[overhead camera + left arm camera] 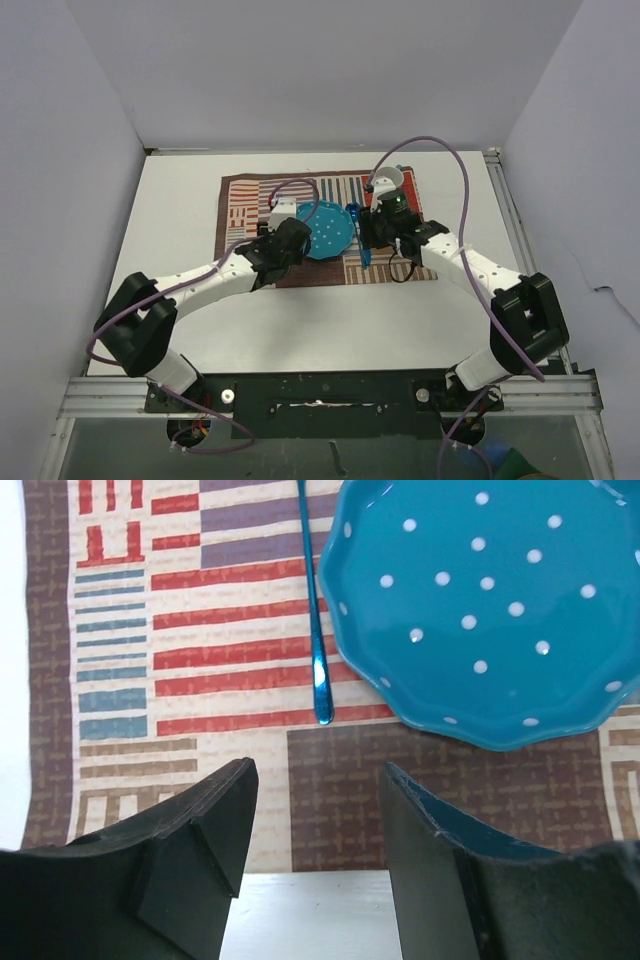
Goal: Set the dinner table for one person
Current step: Adjust the fork on the napkin.
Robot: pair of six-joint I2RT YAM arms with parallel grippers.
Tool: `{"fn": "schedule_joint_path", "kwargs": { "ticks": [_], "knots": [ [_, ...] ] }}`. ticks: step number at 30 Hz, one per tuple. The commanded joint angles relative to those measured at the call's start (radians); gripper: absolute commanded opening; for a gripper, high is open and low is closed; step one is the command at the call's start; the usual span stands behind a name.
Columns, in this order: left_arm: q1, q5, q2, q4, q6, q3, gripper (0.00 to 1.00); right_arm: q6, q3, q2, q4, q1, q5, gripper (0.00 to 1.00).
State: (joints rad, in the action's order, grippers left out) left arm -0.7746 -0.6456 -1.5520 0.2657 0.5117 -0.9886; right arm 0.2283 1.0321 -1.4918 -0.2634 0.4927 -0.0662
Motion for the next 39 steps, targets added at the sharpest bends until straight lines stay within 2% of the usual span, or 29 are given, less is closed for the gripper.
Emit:
{"fn": "schedule_joint_path", "kwargs": {
  "ticks": [1, 9, 15, 17, 20, 22, 28, 31, 35, 37, 39],
  "knots": [
    [0.030, 0.044, 0.016, -0.197, -0.036, 0.017, 0.53, 0.023, 0.052, -0.040, 0.021, 0.007, 0.051, 0.45],
    [0.114, 0.186, -0.092, -0.424, -0.105, 0.017, 0.53, 0.032, 0.030, -0.046, -0.016, 0.019, 0.064, 0.45],
    [0.144, 0.204, -0.228, -0.407, -0.114, -0.073, 0.53, 0.040, 0.011, -0.058, 0.003, 0.018, 0.080, 0.44],
    [0.152, 0.206, -0.259, -0.384, -0.112, -0.108, 0.53, 0.033, 0.034, -0.088, -0.001, 0.018, 0.088, 0.38],
    [0.160, 0.210, -0.282, -0.377, -0.111, -0.130, 0.53, 0.009, 0.094, -0.149, -0.010, 0.015, 0.100, 0.12],
    [0.161, 0.211, -0.287, -0.370, -0.115, -0.142, 0.53, -0.013, 0.161, -0.204, -0.040, 0.007, 0.128, 0.04],
    [0.167, 0.197, -0.290, -0.347, -0.130, -0.172, 0.53, -0.066, 0.346, -0.379, -0.097, -0.014, 0.192, 0.02],
    [0.170, 0.189, -0.293, -0.341, -0.141, -0.187, 0.53, -0.076, 0.411, -0.447, -0.121, -0.021, 0.196, 0.08],
    [0.177, 0.188, -0.299, -0.339, -0.145, -0.200, 0.53, -0.076, 0.440, -0.489, -0.118, -0.026, 0.196, 0.33],
    [0.181, 0.188, -0.301, -0.340, -0.149, -0.205, 0.53, -0.074, 0.445, -0.501, -0.112, -0.030, 0.201, 0.40],
    [0.186, 0.187, -0.303, -0.339, -0.150, -0.211, 0.53, -0.075, 0.452, -0.504, -0.114, -0.032, 0.202, 0.42]
  ]
}}
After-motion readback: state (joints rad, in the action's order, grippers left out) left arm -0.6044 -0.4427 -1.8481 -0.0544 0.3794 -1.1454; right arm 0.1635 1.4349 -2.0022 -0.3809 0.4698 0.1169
